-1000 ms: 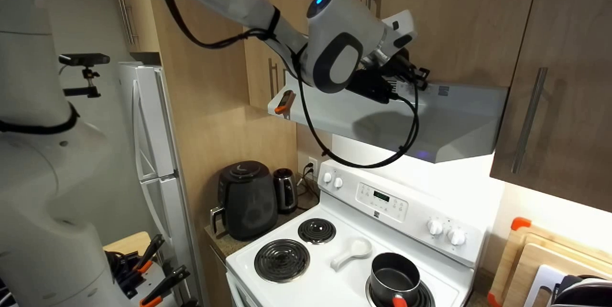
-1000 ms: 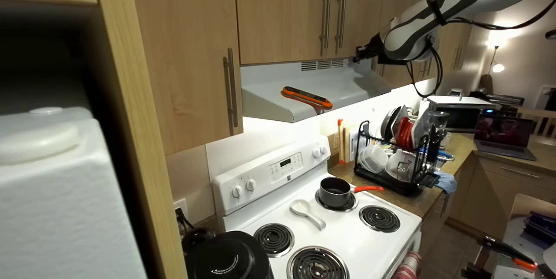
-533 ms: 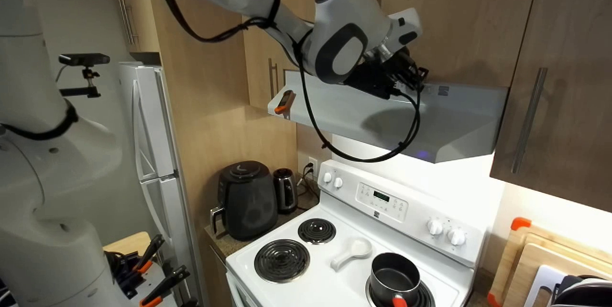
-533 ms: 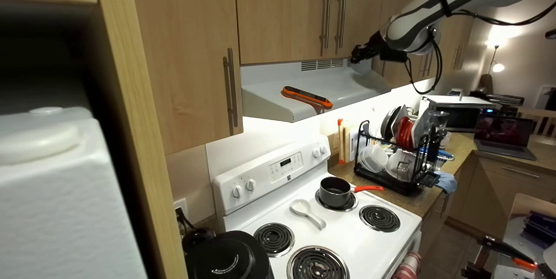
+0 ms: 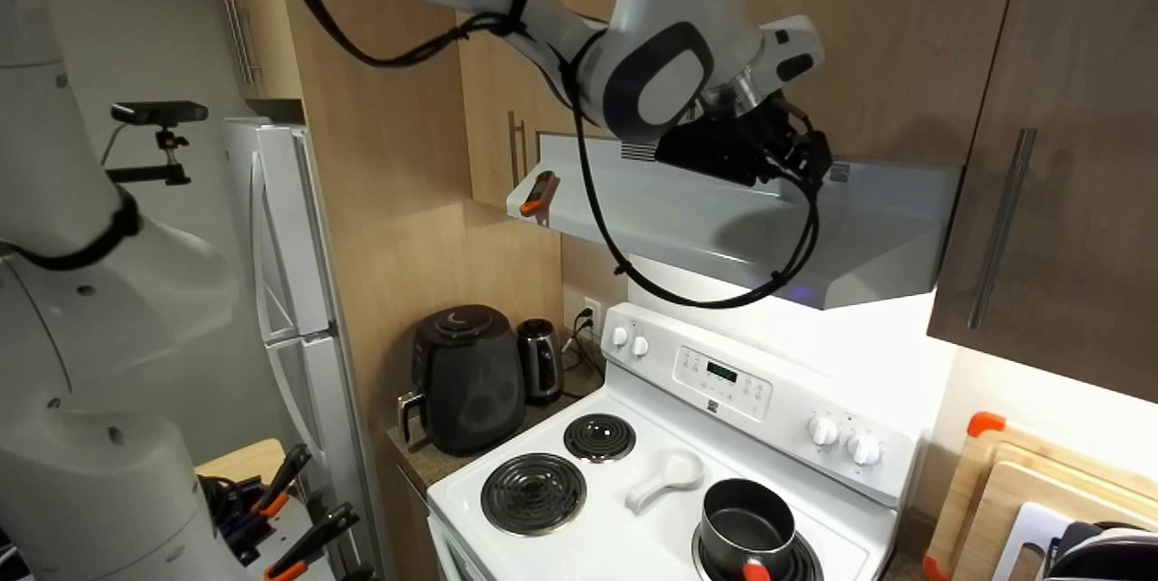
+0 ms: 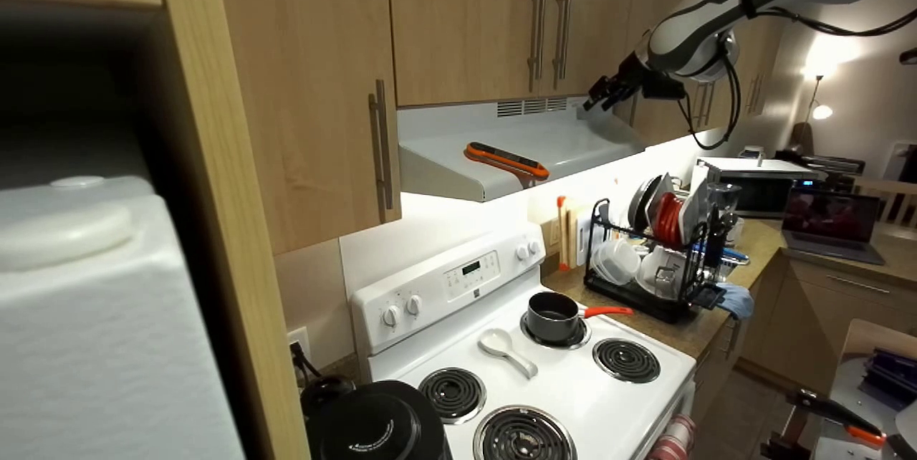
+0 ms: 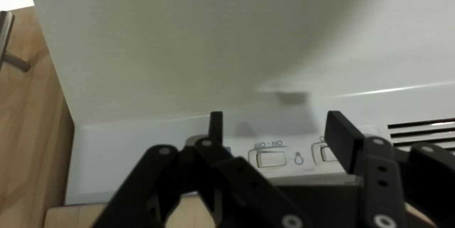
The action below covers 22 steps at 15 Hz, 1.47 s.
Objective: Turn on the light on top of the stove
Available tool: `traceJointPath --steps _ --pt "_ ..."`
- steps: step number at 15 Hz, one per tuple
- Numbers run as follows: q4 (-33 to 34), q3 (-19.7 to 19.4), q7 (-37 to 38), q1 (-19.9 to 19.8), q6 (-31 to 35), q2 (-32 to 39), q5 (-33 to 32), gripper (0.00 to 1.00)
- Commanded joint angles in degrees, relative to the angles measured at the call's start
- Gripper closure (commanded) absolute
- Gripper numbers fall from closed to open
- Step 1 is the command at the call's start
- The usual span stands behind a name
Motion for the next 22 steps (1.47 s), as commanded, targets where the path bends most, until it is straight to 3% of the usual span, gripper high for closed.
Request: traceJointPath --steps 1,5,13,22 --pt "-1.51 4.36 -4.77 -6.10 -2.99 -2.28 2.04 0.00" --pt "-2.05 8.41 -7.04 -11.39 -7.80 -3.19 2.89 0.00" --pt "-1.88 20.92 -15.06 -25.10 -22.73 -6.16 9.23 0.00" --pt "-0.42 29.77 -18.66 -38.08 -29.81 -7.72 9.87 0.00"
